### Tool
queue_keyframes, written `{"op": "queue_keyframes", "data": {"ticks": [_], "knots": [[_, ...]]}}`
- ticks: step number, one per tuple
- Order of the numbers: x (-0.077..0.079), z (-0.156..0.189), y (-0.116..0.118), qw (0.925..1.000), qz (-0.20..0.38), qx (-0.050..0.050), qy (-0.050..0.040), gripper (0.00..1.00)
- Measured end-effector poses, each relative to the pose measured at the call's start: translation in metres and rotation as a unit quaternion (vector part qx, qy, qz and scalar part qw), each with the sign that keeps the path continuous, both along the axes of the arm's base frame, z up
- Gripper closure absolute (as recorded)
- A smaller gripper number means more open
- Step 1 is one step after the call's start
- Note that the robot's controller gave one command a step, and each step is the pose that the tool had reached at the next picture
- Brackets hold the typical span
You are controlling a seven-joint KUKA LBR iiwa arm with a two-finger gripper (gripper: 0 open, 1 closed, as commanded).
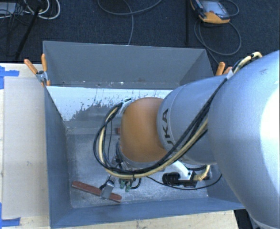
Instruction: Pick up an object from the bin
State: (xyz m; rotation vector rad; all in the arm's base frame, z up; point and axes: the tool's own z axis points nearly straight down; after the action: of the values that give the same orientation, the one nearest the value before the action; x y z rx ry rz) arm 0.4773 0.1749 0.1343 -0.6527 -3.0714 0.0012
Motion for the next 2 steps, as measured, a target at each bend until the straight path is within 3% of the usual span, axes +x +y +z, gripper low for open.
{"op": "queue_keyframes", "data": {"ticks": [1, 2], "knots": [[0.0000, 0.0000, -0.0001, 1.0000, -0.001, 0.000, 0.0000, 1.00], [0.0001, 0.0000, -0.0002, 1.0000, -0.001, 0.000, 0.0000, 0.00]]}}
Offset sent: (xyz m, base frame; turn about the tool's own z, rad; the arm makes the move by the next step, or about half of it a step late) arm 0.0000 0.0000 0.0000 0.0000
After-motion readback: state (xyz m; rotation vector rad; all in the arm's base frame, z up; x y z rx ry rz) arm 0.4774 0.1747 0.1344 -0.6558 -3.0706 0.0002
